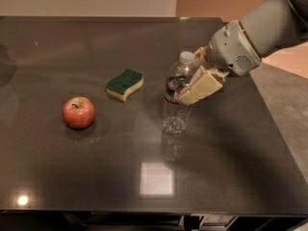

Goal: Move water bottle near sponge

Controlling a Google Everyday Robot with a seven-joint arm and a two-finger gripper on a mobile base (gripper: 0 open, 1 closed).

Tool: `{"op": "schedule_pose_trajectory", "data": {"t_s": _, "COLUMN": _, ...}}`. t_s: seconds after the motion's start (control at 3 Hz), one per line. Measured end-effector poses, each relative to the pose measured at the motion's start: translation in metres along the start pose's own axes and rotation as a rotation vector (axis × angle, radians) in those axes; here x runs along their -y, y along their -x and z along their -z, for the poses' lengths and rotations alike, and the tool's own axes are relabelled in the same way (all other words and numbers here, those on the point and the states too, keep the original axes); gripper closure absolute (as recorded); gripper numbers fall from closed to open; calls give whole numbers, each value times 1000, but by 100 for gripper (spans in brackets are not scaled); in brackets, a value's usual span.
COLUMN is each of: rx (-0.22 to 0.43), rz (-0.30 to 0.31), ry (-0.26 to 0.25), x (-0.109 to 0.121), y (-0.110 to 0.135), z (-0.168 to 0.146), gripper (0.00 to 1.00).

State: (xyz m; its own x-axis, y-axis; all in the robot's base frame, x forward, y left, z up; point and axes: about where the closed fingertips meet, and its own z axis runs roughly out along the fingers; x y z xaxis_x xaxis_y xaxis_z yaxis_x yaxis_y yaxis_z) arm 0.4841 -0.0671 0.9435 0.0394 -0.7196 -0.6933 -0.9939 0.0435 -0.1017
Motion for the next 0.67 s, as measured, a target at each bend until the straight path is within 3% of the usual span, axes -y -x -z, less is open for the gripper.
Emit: {"op": "schedule_pose_trajectory", "data": {"t_s": 0.67, "rx": 25, "rz": 51, "ry": -12, "x": 41, "y": 40, "z": -17, "gripper": 100}}
